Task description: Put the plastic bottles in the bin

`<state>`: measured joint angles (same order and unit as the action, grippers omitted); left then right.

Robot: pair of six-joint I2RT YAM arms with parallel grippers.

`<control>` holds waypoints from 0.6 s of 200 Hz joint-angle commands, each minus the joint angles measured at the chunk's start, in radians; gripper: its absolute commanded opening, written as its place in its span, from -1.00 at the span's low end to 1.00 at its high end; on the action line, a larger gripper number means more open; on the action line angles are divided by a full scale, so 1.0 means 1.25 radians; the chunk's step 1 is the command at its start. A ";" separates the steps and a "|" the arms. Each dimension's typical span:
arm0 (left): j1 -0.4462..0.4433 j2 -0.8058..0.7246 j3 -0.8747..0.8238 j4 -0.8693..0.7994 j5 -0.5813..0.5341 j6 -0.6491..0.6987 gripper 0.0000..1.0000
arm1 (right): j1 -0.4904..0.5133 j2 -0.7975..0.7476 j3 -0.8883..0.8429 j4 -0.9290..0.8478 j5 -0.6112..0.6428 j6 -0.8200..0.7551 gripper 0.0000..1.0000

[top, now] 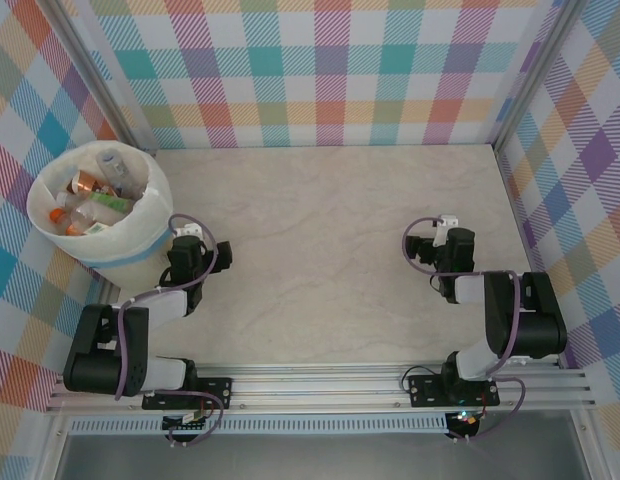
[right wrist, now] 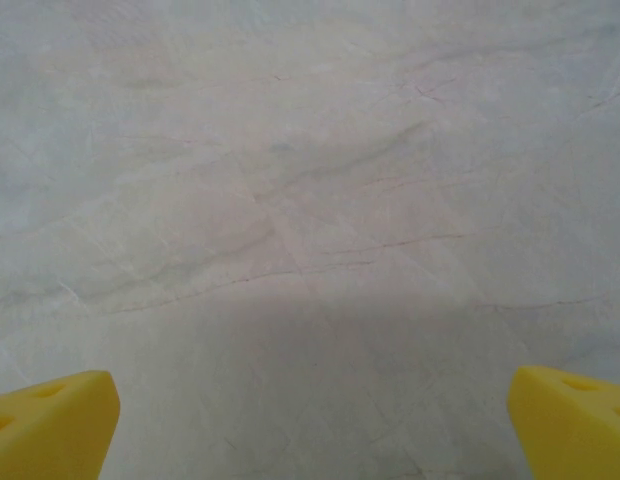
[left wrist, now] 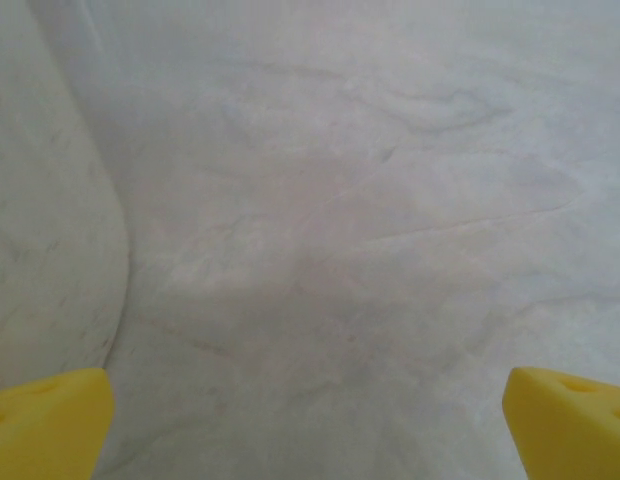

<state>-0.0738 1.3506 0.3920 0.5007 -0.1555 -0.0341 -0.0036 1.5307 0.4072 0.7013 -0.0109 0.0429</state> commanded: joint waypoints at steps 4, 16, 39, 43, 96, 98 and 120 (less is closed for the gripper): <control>0.013 0.010 -0.024 0.183 0.034 0.050 1.00 | 0.002 0.001 -0.010 0.122 0.024 -0.006 0.99; 0.022 0.015 -0.017 0.173 0.061 0.050 1.00 | 0.003 0.002 -0.012 0.129 0.025 -0.006 0.99; 0.023 0.028 0.004 0.150 0.106 0.063 1.00 | 0.003 0.002 -0.010 0.125 0.023 -0.007 0.99; 0.023 0.032 0.004 0.152 0.110 0.061 1.00 | 0.003 0.003 -0.010 0.125 0.024 -0.008 0.99; 0.019 0.175 0.006 0.287 0.050 0.030 1.00 | 0.003 0.002 -0.008 0.122 0.020 -0.011 0.99; 0.019 0.173 0.008 0.278 0.050 0.028 1.00 | 0.004 0.003 -0.007 0.121 0.019 -0.012 0.99; 0.020 0.173 0.003 0.284 0.028 0.023 1.00 | 0.003 0.004 -0.002 0.111 0.007 -0.019 0.99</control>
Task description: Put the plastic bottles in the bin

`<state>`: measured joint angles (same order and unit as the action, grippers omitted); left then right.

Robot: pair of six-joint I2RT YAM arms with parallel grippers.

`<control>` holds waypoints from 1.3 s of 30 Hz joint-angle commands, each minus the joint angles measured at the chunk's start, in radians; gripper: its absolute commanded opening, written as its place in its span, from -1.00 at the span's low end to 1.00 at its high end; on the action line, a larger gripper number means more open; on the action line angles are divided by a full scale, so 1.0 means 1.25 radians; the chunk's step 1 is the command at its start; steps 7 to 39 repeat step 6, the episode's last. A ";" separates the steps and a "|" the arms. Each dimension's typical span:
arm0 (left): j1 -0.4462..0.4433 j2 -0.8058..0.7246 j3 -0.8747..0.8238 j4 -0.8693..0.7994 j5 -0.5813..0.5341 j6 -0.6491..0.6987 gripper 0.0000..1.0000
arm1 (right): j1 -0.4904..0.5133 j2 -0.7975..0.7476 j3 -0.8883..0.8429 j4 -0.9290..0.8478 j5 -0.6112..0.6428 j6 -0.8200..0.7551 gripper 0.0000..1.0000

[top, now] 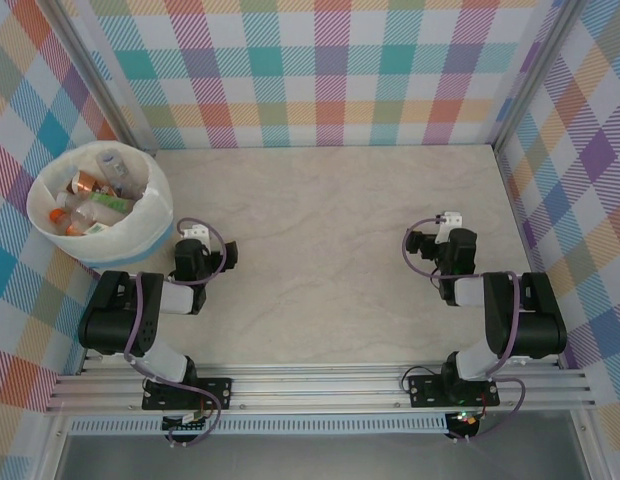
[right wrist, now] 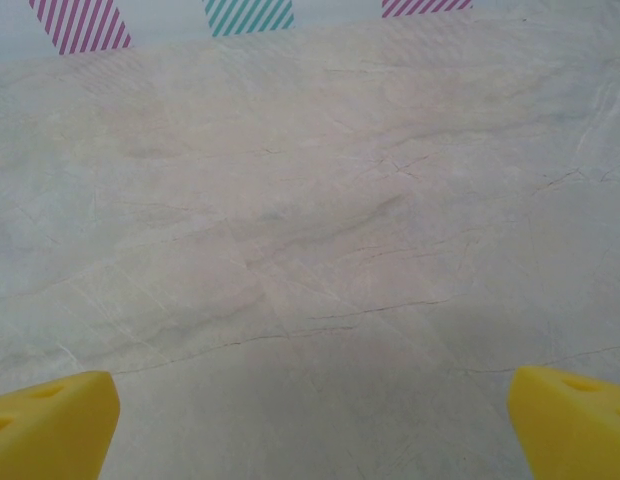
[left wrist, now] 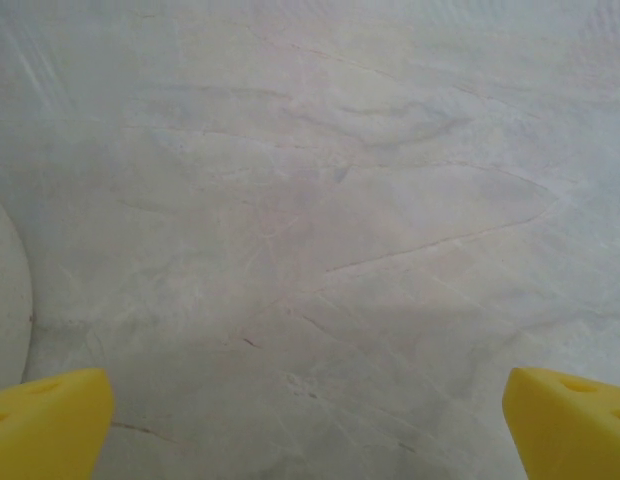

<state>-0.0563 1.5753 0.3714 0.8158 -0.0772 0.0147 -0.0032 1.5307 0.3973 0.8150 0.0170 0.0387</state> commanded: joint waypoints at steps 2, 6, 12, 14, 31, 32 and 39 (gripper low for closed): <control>0.006 -0.009 0.021 0.028 -0.034 -0.017 1.00 | 0.004 0.004 0.006 0.020 -0.015 -0.016 0.99; 0.004 -0.008 0.020 0.030 -0.035 -0.016 1.00 | 0.004 0.004 0.006 0.020 -0.016 -0.016 0.99; 0.004 -0.008 0.020 0.030 -0.035 -0.016 1.00 | 0.004 0.004 0.006 0.020 -0.016 -0.016 0.99; 0.004 -0.008 0.020 0.030 -0.035 -0.016 1.00 | 0.004 0.004 0.006 0.020 -0.016 -0.016 0.99; 0.004 -0.008 0.020 0.030 -0.035 -0.016 1.00 | 0.004 0.004 0.006 0.020 -0.016 -0.016 0.99; 0.004 -0.008 0.020 0.030 -0.035 -0.016 1.00 | 0.004 0.004 0.006 0.020 -0.016 -0.016 0.99; 0.004 -0.008 0.020 0.030 -0.035 -0.016 1.00 | 0.004 0.004 0.006 0.020 -0.016 -0.016 0.99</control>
